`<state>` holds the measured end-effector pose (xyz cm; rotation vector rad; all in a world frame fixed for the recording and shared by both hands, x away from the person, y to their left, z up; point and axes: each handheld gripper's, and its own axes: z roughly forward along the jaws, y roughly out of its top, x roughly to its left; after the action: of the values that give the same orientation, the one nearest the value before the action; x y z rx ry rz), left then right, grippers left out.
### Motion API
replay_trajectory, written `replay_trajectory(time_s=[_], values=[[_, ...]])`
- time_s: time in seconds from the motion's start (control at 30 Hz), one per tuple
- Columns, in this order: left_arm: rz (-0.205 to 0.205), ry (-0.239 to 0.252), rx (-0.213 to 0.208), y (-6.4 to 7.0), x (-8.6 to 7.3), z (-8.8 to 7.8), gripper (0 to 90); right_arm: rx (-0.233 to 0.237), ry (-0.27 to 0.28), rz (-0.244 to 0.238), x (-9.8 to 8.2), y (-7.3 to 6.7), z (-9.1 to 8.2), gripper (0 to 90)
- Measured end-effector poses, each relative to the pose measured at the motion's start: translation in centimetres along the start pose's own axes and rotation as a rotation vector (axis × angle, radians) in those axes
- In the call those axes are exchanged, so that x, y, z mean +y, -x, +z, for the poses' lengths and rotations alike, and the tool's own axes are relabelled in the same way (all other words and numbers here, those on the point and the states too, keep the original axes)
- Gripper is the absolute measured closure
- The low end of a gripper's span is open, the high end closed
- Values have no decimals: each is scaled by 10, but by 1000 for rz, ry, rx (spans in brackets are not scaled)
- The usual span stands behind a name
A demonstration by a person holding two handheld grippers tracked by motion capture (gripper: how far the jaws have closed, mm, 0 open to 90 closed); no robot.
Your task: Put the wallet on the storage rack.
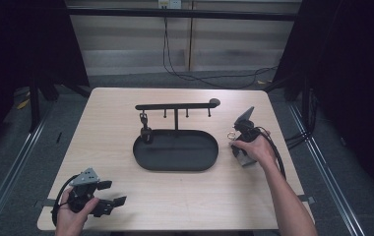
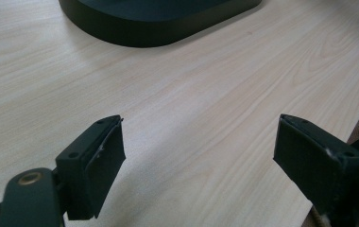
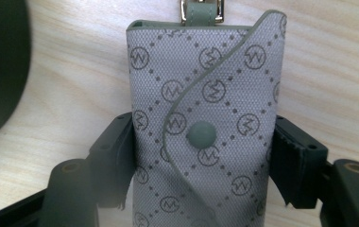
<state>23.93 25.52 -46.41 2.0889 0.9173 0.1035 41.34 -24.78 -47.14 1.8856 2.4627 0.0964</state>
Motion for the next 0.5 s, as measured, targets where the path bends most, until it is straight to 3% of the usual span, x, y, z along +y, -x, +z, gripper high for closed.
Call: replay_trajectory(time_s=[0.3,0.5], values=[[-10,-11,-1,0,0,2,168,26,0,-9,0,-2,-7,330],[-10,-15,-6,1,0,3,168,41,40,2,-6,5,-19,330]])
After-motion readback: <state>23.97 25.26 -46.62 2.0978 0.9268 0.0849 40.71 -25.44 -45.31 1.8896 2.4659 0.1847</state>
